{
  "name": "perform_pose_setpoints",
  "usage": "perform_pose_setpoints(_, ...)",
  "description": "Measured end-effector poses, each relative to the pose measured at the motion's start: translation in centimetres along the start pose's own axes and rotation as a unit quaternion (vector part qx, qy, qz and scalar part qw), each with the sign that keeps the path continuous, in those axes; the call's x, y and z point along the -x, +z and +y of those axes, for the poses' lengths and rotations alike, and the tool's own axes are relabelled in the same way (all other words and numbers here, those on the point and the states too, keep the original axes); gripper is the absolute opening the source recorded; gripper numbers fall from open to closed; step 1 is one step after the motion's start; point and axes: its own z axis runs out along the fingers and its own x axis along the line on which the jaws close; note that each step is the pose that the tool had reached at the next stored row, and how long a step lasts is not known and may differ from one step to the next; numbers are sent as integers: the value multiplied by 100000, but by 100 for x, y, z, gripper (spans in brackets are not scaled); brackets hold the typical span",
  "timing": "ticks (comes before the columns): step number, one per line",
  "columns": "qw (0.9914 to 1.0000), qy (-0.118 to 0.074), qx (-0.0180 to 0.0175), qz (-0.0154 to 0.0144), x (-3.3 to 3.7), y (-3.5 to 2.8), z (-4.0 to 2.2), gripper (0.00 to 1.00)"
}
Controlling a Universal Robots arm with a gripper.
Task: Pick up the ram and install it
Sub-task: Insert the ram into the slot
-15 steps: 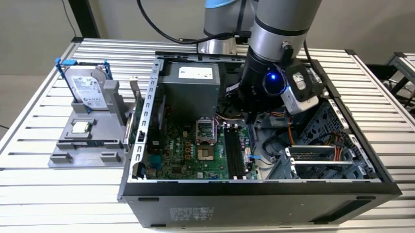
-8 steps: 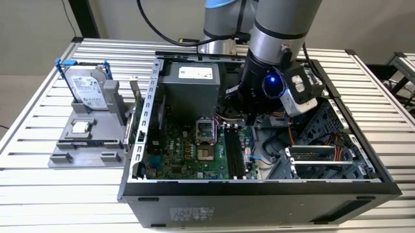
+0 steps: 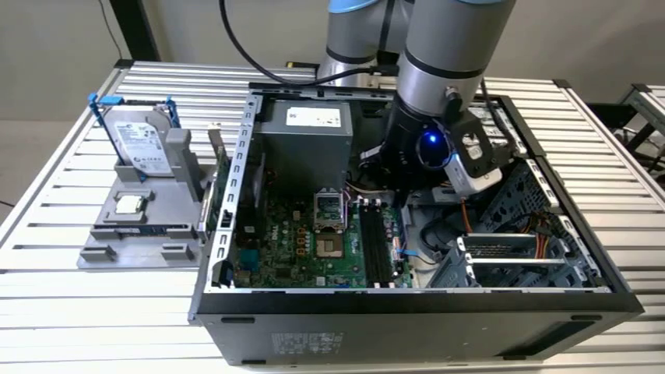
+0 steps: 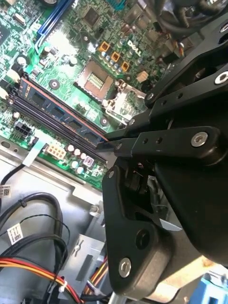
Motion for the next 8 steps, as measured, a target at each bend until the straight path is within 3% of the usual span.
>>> perform_pose_setpoints(8,100000,-53,-9,-1,-3,145,-21,0)
